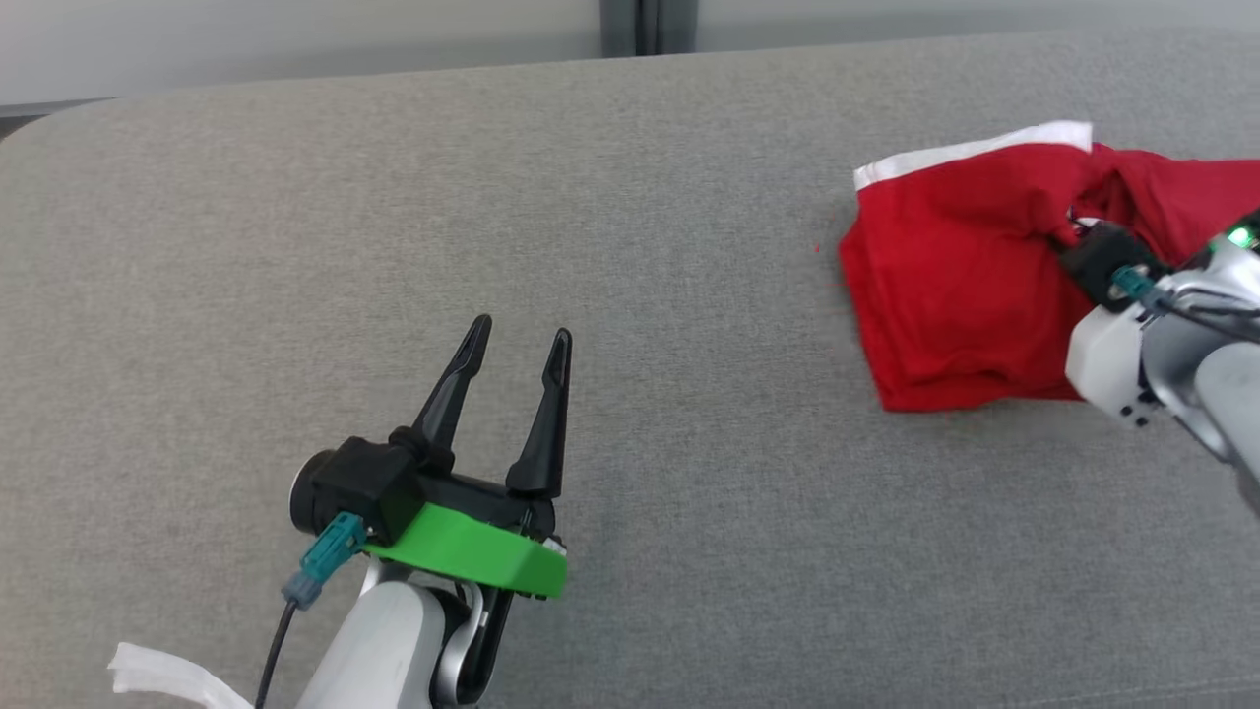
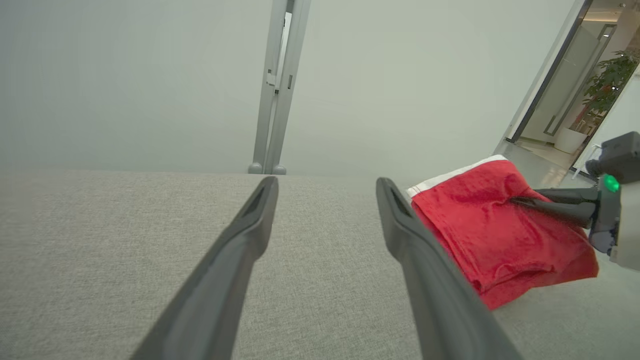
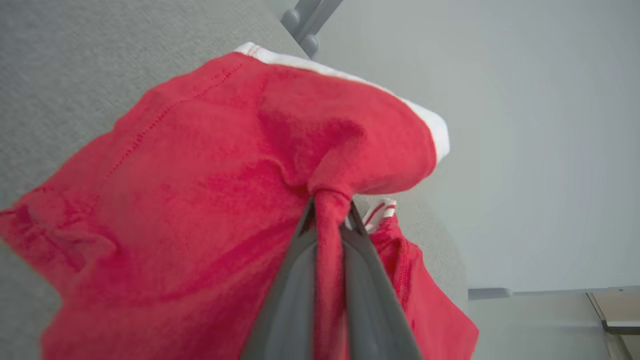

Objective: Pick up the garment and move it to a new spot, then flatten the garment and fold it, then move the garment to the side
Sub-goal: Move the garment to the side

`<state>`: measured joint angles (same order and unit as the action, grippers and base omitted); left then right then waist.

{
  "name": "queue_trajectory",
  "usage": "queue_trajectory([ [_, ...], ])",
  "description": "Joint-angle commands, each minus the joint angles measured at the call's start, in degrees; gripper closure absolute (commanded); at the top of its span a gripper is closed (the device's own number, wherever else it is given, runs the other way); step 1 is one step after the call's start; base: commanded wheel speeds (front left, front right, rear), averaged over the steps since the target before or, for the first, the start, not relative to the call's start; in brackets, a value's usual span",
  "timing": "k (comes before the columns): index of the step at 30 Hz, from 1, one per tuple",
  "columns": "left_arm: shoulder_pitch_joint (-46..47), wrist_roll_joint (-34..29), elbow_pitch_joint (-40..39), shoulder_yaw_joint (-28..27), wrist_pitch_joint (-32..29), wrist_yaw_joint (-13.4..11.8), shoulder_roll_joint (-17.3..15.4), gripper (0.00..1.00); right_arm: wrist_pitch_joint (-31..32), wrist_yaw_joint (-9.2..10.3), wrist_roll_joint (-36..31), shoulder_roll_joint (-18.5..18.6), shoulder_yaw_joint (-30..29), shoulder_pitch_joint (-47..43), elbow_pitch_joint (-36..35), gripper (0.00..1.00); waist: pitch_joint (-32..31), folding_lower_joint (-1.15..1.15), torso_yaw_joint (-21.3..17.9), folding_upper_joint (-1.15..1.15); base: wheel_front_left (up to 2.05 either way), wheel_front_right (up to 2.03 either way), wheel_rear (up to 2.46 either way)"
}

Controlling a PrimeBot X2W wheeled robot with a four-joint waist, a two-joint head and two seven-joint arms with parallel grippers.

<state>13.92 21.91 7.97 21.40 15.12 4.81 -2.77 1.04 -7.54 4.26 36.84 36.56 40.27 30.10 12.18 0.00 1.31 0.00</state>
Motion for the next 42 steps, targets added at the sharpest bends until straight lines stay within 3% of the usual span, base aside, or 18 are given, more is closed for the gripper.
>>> queue_trajectory([
  [1, 1.4, -0.3, -0.1, 0.0, 0.0, 0.3, -0.3, 0.00, 0.7, 0.11, 1.9, 2.0, 0.7, 1.7, -1.2, 1.00, 3.7, 0.00, -3.7, 0.00, 0.00, 0.00, 0.00],
  [8, 4.1, -1.2, 0.2, -0.3, 0.0, 1.0, -0.3, 0.00, 2.9, 0.12, 4.4, 12.8, 3.0, 6.7, -4.5, 1.00, 9.0, 0.00, -5.2, 0.00, 0.00, 0.00, 0.00],
  [14, 6.4, -2.0, 0.5, -0.8, 0.0, 1.8, -0.3, 0.00, 3.4, 0.12, 5.1, 17.7, 2.4, 8.9, -3.1, 1.00, 13.4, 0.00, -4.4, 0.00, 0.00, 0.00, 0.00],
  [20, 7.8, -2.2, 0.8, -1.4, 0.0, 2.2, -0.3, 0.00, 4.2, 0.12, 4.5, 20.2, -0.8, 9.0, 0.0, 1.00, 16.3, 0.00, -3.1, 0.00, 0.00, 0.00, 0.00],
  [29, 8.7, -1.8, 1.5, -2.3, 0.0, 2.5, -0.3, 0.00, 3.2, 0.12, 1.3, 18.6, -7.6, 5.7, 4.5, 1.00, 17.9, 0.00, -2.0, 0.00, 0.00, 0.00, 0.00],
  [30, 8.8, -1.8, 1.5, -2.3, 0.0, 2.6, -0.3, 0.00, 3.1, 0.12, 0.9, 18.3, -8.2, 5.6, 4.9, 0.81, 17.9, 0.00, -1.9, 0.00, 0.00, 0.00, 0.00],
  [31, 8.8, -1.7, 1.6, -2.3, 0.0, 2.6, -0.3, 0.00, 2.8, 0.12, 0.4, 18.1, -8.7, 5.5, 5.1, 0.55, 17.9, 0.00, -1.8, 0.00, 0.00, 0.00, 0.00],
  [32, 8.9, -1.7, 1.6, -2.4, 0.0, 2.6, -0.3, 0.00, 2.6, 0.12, -0.2, 17.7, -9.3, 5.4, 5.4, 0.00, 17.8, 0.00, -1.8, 0.00, 0.00, 0.00, 0.00],
  [42, 7.1, -1.3, 2.3, -3.0, 0.0, 2.6, -0.3, 0.00, 0.6, 0.11, -3.2, 12.2, -17.5, 4.3, 7.4, 0.00, 13.3, 0.00, -1.7, 0.00, 0.00, 0.00, 0.00],
])
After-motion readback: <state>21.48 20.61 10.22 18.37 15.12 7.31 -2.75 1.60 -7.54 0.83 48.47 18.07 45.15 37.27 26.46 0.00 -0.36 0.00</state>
